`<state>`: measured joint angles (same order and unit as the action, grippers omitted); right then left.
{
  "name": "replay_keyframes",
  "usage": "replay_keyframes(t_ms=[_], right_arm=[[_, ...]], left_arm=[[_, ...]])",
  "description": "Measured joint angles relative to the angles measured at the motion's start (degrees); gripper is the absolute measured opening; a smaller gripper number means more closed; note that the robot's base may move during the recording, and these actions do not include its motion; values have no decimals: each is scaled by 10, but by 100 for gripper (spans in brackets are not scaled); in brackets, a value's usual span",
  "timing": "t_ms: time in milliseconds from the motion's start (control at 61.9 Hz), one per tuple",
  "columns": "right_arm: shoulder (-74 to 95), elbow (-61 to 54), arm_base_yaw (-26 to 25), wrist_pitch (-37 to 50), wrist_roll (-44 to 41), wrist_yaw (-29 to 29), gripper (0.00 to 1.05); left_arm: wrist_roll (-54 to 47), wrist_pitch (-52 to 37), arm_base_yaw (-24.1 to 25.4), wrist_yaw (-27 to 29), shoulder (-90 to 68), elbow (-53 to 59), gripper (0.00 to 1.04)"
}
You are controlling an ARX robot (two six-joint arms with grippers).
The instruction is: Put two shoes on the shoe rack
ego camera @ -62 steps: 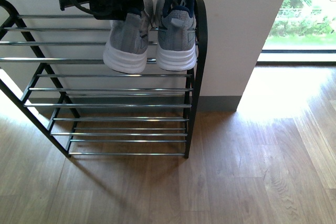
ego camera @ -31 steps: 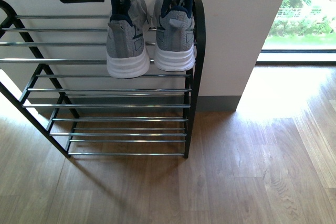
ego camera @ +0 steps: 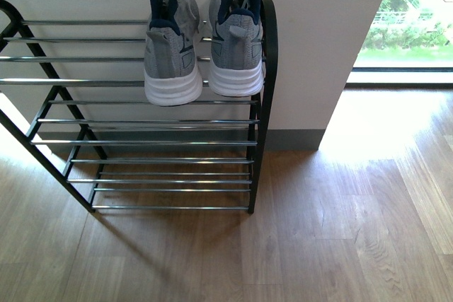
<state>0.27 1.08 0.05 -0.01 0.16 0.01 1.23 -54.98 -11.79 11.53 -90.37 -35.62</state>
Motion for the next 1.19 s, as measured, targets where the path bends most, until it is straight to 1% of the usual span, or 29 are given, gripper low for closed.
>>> replay_keyframes(t_ms=[32, 97, 129, 161, 468, 711, 743, 775, 840, 1017, 1195], right_arm=[[0, 0, 0, 0, 0, 0, 96], [0, 0, 0, 0, 0, 0, 96], [0, 0, 0, 0, 0, 0, 96], [0, 0, 0, 0, 0, 0, 96], [0, 0, 0, 0, 0, 0, 96], [0, 0, 0, 0, 0, 0, 96], [0, 0, 0, 0, 0, 0, 96], [0, 0, 0, 0, 0, 0, 96], [0, 0, 0, 0, 0, 0, 96], [0, 0, 0, 0, 0, 0, 96], [0, 0, 0, 0, 0, 0, 96]], left_arm=[[-1, -3, 3, -3, 8, 12, 22], [-2, -12, 11, -13, 30, 48, 11], [-3, -17, 17, -20, 47, 70, 4], [-3, -20, 22, -24, 59, 86, 1], [-6, -23, 56, -56, 176, 206, 1], [-6, 9, 76, -76, 267, 266, 1], [-6, 14, 86, -92, 277, 272, 1], [-7, -6, 101, -111, 280, 287, 1], [-7, -10, 113, -111, 289, 303, 1], [-7, 38, 116, -115, 355, 326, 1], [-7, 105, 116, -115, 435, 339, 1]])
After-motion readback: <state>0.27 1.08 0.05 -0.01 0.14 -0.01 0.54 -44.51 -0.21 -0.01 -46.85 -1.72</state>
